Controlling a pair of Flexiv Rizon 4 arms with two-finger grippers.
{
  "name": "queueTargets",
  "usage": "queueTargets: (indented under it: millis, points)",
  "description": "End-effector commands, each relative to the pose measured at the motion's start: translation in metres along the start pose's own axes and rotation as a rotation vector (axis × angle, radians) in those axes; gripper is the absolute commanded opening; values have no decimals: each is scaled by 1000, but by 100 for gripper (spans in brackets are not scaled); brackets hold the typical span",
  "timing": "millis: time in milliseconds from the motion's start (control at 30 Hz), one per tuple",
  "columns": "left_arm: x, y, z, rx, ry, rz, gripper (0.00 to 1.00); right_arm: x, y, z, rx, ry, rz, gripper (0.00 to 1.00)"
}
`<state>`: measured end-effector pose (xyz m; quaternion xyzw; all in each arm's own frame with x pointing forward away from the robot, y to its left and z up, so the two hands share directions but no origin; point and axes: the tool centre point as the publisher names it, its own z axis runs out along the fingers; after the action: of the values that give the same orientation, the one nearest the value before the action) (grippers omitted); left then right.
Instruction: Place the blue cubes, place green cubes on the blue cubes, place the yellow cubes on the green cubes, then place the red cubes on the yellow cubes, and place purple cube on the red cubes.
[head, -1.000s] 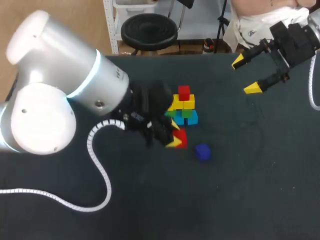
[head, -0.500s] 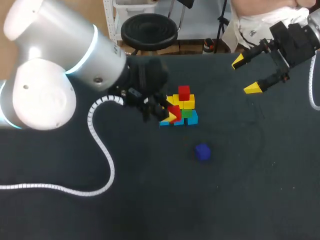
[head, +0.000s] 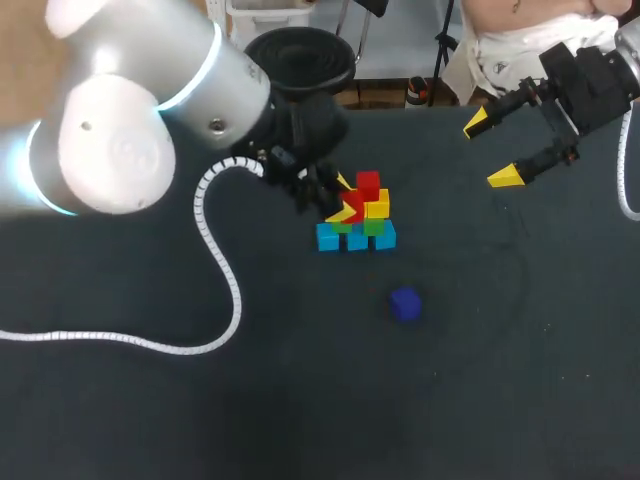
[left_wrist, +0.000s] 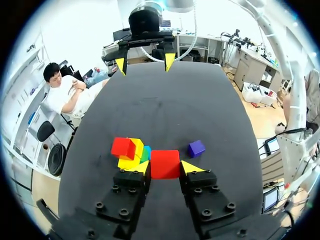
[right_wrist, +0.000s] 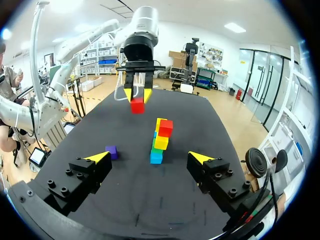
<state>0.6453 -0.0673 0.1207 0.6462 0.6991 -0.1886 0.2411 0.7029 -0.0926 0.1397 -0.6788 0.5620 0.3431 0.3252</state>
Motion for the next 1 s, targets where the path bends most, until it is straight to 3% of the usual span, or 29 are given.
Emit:
queueTargets:
  millis: [33,533,1000]
  points:
    - [-3,11,2,19,34,-8,0,0,0,0,0,-1,-1,100]
    - [5,33,6,17,70,-50,0,0,0,0,0,-1,-1,100]
    - [6,33,6,8,73,-62,0,0,0,0,0,-1,-1,100]
